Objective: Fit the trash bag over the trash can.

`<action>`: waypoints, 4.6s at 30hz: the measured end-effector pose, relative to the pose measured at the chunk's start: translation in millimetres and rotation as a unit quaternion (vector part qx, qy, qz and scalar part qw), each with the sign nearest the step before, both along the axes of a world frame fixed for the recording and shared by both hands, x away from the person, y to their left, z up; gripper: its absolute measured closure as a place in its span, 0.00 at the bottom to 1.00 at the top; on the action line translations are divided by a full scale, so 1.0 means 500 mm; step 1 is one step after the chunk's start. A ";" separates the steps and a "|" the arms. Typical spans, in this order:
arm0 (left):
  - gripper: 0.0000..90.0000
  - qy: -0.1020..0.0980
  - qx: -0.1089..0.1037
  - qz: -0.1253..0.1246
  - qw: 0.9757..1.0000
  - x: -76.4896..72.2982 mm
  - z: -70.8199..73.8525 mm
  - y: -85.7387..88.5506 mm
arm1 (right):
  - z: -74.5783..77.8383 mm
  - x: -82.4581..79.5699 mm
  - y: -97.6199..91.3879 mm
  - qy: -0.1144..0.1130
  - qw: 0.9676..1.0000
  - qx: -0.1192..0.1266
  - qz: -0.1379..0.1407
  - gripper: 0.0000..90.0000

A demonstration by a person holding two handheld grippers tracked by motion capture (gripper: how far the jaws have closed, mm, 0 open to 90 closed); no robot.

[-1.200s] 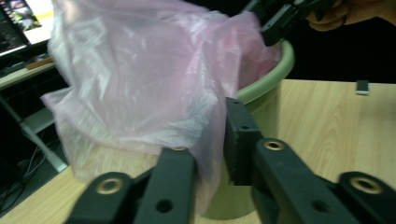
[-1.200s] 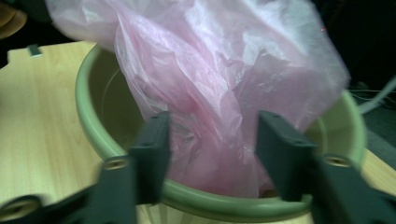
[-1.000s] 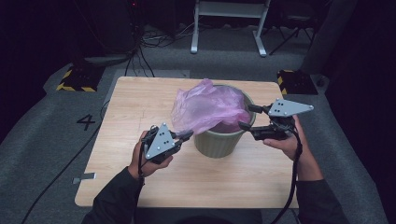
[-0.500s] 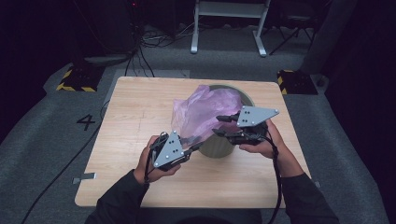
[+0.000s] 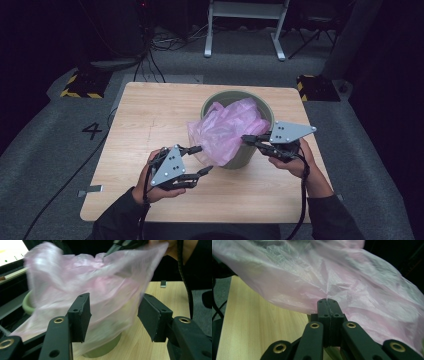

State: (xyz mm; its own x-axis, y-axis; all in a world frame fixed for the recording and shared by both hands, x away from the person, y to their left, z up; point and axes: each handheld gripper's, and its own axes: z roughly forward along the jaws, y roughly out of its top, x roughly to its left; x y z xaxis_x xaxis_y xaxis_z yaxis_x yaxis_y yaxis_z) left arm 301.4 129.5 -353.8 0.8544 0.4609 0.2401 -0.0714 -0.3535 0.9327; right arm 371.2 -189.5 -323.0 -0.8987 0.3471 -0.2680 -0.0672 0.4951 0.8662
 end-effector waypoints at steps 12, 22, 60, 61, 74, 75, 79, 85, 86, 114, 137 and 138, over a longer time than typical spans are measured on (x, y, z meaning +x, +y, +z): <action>0.55 0.032 0.006 0.004 0.999 0.052 -0.006 0.016 | -0.014 -0.006 -0.054 0.002 0.999 0.020 -0.035 0.82; 0.54 0.025 0.024 0.008 0.999 0.066 -0.010 -0.019 | -0.001 -0.058 -0.044 0.002 0.999 0.045 -0.013 0.40; 1.00 0.018 0.042 0.004 0.999 0.075 -0.045 -0.080 | -0.054 -0.151 0.084 -0.052 0.998 0.004 0.032 0.29; 1.00 0.019 0.042 0.002 0.999 0.075 -0.045 -0.081 | -0.057 -0.151 0.092 -0.053 0.998 0.004 0.028 0.26; 1.00 0.015 0.049 -0.011 0.999 0.072 -0.045 -0.089 | -0.064 -0.143 0.102 -0.115 0.993 -0.013 -0.023 0.93; 1.00 0.015 0.050 -0.010 0.999 0.073 -0.044 -0.089 | -0.062 -0.142 0.098 -0.115 0.993 -0.011 -0.024 0.98; 1.00 0.015 0.046 -0.006 0.999 0.074 -0.043 -0.082 | -0.055 -0.142 0.072 -0.106 0.994 0.009 -0.024 1.00; 1.00 0.016 0.039 0.005 0.999 0.081 -0.043 -0.068 | -0.044 -0.136 0.021 -0.075 0.995 0.050 -0.034 1.00; 1.00 0.019 0.034 0.006 0.999 0.082 -0.043 -0.065 | -0.043 -0.135 0.015 -0.071 0.995 0.055 -0.039 1.00; 1.00 -0.009 0.071 0.045 0.996 0.091 -0.013 -0.074 | -0.049 -0.111 -0.059 -0.025 0.992 0.101 -0.075 1.00; 1.00 0.072 -0.033 0.102 0.992 0.157 -0.064 0.072 | -0.123 -0.061 -0.219 0.057 0.964 0.125 -0.228 1.00; 1.00 0.076 -0.031 0.106 0.991 0.161 -0.067 0.075 | -0.128 -0.056 -0.223 0.059 0.962 0.124 -0.234 1.00</action>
